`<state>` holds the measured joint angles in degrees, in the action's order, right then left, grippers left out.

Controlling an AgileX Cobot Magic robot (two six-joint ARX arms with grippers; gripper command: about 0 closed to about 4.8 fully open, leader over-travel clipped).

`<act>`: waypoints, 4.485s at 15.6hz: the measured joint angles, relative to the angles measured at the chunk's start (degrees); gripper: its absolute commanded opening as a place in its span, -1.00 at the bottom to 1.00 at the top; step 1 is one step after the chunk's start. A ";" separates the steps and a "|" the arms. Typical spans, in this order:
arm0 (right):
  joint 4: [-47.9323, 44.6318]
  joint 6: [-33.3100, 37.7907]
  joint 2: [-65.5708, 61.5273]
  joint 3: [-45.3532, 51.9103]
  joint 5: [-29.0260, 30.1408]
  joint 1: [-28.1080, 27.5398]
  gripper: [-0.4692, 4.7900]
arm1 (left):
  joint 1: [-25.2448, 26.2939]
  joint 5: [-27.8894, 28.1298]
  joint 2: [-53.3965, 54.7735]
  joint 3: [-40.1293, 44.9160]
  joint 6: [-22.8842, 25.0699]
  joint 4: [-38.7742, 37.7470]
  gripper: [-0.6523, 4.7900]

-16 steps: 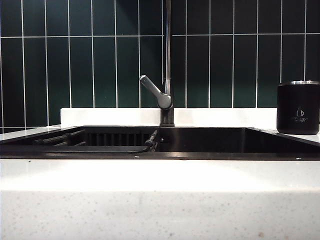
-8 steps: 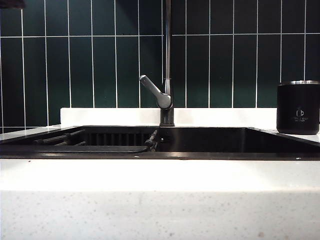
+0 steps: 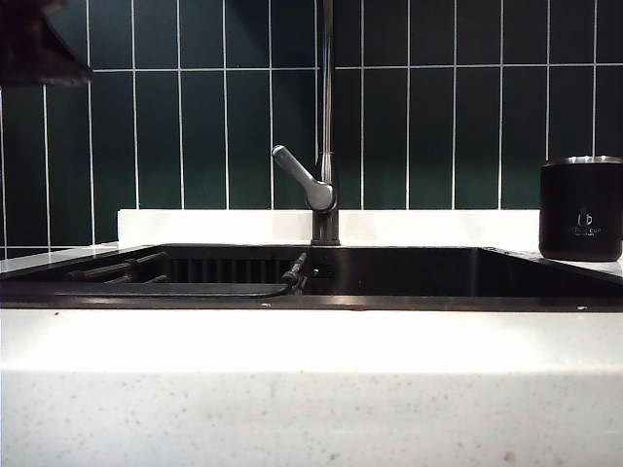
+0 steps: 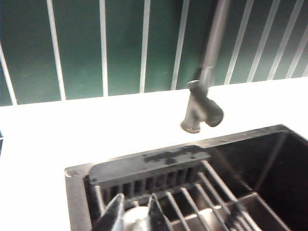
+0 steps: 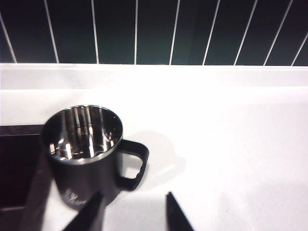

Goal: Pick up the mug next to the sink, go to the faucet to get some water, pour the water into the sink, and finally put the mug back to its place.

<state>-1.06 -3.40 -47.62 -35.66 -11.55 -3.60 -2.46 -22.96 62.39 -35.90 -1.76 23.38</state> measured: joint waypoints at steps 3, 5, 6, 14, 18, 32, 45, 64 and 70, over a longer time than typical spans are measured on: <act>-2.71 0.00 -3.23 -0.02 -3.52 1.03 -0.15 | -0.79 0.00 5.25 -4.44 0.02 0.33 -0.30; -2.91 0.00 -4.66 0.00 -3.65 1.03 -0.05 | -3.15 -1.33 8.83 -6.86 2.01 2.89 -0.29; -2.93 0.00 -5.11 0.00 -2.97 1.03 0.12 | -3.65 -1.51 10.25 -7.58 3.23 3.45 -0.30; -9.25 2.43 -16.79 -0.02 -3.02 0.94 0.10 | -5.05 -1.36 22.40 -8.81 12.28 10.12 -0.30; -13.99 4.52 -22.93 -0.02 -3.82 0.96 0.10 | -5.03 1.14 22.71 -8.87 12.28 13.59 -0.30; -32.00 4.87 -37.57 -0.04 -5.14 -0.63 0.10 | -5.01 1.51 22.73 -8.92 12.28 14.97 -0.30; -41.90 3.58 -42.27 -0.17 3.78 -4.50 -0.02 | -5.01 1.44 22.77 -8.92 12.28 13.05 -0.31; -45.05 3.28 -42.23 -0.35 12.20 -5.07 -0.82 | -5.03 -5.18 24.81 -10.47 12.09 12.83 -0.47; -44.96 3.17 -37.18 -4.94 14.40 -0.48 -0.82 | -5.01 -8.39 32.63 -21.16 9.16 12.57 -0.43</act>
<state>-46.02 -0.23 -84.79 -40.60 2.85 -4.08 -7.46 -31.35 95.02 -57.06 7.40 35.94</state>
